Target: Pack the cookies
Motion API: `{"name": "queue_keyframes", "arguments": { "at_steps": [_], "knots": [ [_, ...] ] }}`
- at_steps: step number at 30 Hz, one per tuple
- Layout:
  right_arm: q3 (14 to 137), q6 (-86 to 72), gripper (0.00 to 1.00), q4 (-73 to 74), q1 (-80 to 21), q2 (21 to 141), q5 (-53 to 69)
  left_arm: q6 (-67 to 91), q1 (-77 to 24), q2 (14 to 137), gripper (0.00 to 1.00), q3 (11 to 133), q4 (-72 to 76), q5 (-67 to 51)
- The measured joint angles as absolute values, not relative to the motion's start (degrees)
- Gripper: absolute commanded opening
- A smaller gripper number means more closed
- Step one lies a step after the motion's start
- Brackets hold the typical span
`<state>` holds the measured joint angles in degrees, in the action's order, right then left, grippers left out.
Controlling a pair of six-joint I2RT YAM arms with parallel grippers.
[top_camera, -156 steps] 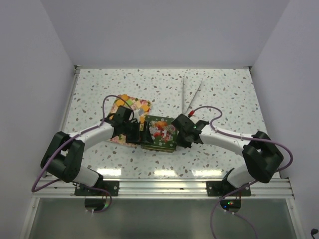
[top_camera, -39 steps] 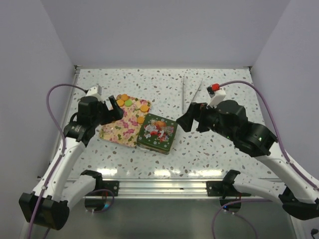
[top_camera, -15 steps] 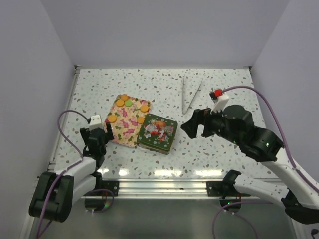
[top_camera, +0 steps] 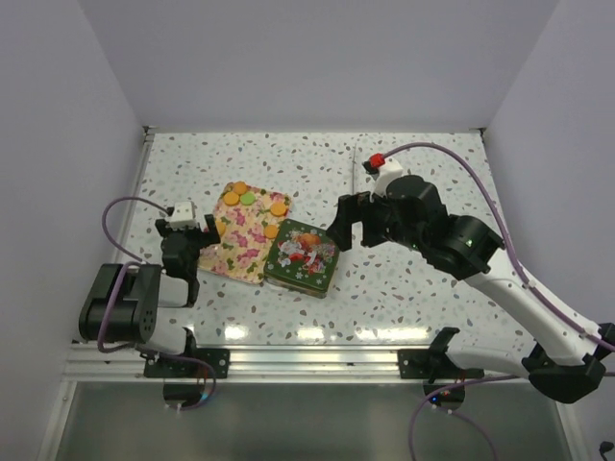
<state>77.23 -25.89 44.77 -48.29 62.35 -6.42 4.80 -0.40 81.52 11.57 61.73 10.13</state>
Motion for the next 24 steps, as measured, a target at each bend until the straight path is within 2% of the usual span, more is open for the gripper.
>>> {"name": "queue_keyframes", "arguments": {
  "at_steps": [6,24],
  "knots": [
    [78.85,-25.45,0.99,44.51,-48.29,64.45,-6.24,3.29,-0.38,86.54,1.0,8.58,68.38,3.53],
    [79.42,-25.43,0.99,42.92,-48.29,64.1,-9.26,0.69,-0.38,86.54,1.0,8.8,72.34,-0.99]
  ]
}}
